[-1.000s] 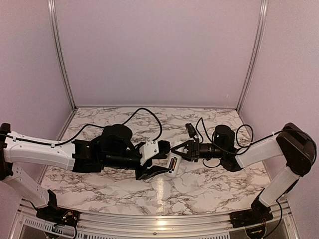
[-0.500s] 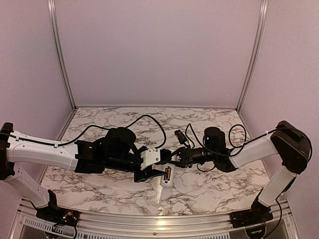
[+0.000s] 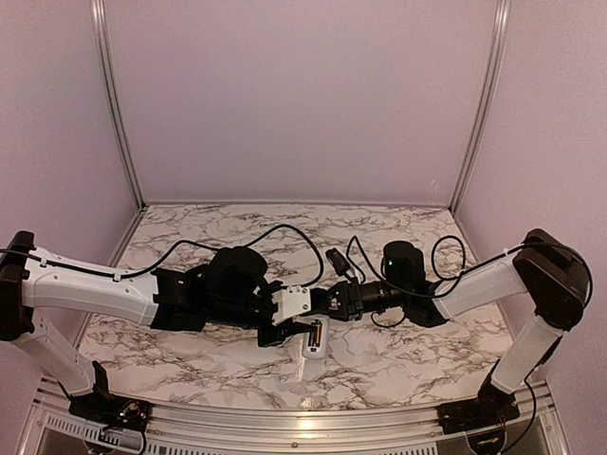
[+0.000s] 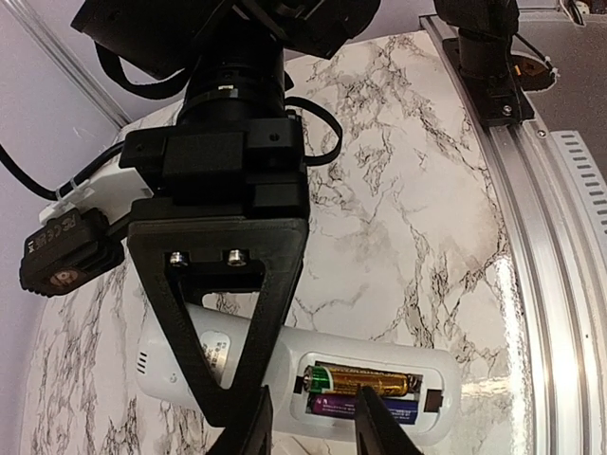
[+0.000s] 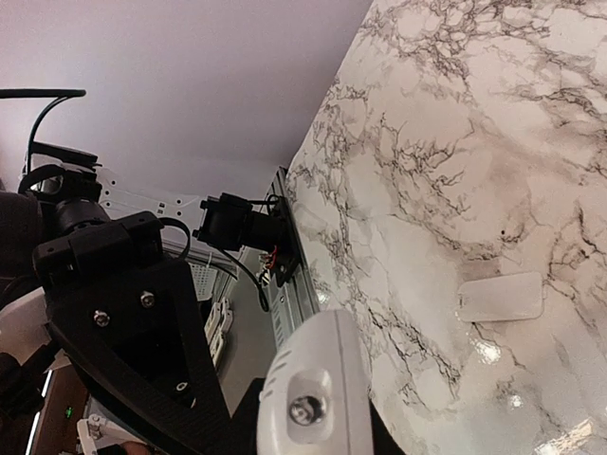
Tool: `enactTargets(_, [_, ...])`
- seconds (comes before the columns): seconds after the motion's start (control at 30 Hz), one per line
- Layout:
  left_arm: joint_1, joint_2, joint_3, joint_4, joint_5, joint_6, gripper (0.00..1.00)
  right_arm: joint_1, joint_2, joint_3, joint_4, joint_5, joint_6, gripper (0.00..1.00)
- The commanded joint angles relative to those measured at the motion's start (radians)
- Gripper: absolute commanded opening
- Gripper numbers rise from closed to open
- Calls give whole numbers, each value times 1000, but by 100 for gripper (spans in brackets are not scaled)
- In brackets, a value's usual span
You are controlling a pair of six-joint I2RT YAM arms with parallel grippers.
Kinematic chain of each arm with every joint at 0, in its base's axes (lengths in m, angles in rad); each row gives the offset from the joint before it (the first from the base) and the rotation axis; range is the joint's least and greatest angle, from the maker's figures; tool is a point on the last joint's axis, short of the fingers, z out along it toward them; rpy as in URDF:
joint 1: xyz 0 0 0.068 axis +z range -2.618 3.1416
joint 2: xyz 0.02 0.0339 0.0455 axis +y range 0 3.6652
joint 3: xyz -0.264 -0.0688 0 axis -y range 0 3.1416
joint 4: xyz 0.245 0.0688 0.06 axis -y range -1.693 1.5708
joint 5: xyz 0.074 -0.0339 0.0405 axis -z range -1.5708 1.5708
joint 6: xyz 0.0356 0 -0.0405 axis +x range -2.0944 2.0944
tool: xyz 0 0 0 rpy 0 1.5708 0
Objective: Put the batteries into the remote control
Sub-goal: Load the battery into the battery compartment.
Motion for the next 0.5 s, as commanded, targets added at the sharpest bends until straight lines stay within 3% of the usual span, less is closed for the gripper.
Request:
enactTargets(0.0, [-4, 26, 37, -30, -12, 14, 31, 13, 12, 38, -2, -13, -14, 0])
enactTargets(0.47, [-9, 55, 55, -37, 0, 21, 24, 27, 24, 53, -8, -12, -19, 0])
